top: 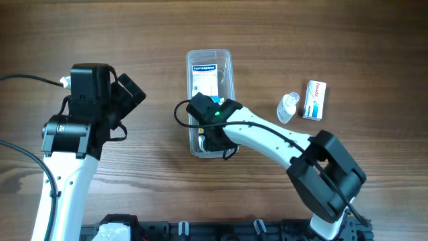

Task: Pack container

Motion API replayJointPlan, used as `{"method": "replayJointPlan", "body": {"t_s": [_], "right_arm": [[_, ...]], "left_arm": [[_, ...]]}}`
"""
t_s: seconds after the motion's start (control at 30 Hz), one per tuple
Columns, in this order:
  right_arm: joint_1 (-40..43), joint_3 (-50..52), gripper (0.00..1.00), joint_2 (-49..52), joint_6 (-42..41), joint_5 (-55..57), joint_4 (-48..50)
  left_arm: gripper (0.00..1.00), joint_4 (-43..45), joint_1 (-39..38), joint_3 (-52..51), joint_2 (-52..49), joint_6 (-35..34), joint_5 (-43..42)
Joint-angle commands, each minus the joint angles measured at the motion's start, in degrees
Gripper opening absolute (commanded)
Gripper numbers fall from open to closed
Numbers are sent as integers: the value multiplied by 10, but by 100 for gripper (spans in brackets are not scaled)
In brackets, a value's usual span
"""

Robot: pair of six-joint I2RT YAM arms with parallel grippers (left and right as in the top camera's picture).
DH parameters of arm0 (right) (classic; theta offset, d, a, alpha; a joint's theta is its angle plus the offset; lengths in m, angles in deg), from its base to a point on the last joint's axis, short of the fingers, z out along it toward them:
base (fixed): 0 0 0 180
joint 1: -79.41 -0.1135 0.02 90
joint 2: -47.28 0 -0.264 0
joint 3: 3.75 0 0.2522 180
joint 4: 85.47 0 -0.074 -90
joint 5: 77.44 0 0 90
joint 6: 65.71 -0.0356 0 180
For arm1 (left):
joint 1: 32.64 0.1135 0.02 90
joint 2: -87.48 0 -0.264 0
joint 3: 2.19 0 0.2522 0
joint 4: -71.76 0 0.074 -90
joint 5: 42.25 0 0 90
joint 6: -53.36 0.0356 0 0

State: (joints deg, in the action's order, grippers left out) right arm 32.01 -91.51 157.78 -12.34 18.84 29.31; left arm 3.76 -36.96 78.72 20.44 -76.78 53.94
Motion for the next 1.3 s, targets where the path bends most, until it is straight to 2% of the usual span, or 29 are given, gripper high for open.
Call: {"method": "replayJointPlan", "body": {"t_s": [0.0, 0.33, 0.7, 1.07, 1.1, 1.13, 1.17, 1.23, 1.27], "right_arm": [[2, -4, 4, 12, 0, -11, 2], [2, -33, 4, 12, 23, -89, 9], [4, -50, 4, 8, 50, -74, 0], [55, -220, 15, -34, 82, 3, -119], [63, -230, 18, -41, 82, 14, -123], [75, -238, 29, -51, 84, 30, -125], [86, -241, 43, -60, 89, 41, -124], [107, -241, 78, -77, 99, 47, -125], [124, -241, 91, -88, 106, 47, -127]], "left_arm": [[100, 1, 4, 9, 6, 7, 12], [100, 1, 4, 9, 6, 7, 12], [100, 1, 3, 9, 6, 7, 12], [100, 1, 3, 9, 6, 7, 12], [100, 1, 4, 9, 6, 7, 12], [100, 1, 4, 9, 6, 7, 12], [100, 1, 3, 9, 6, 7, 12], [100, 1, 3, 9, 6, 7, 12], [100, 1, 3, 9, 6, 7, 12]]}}
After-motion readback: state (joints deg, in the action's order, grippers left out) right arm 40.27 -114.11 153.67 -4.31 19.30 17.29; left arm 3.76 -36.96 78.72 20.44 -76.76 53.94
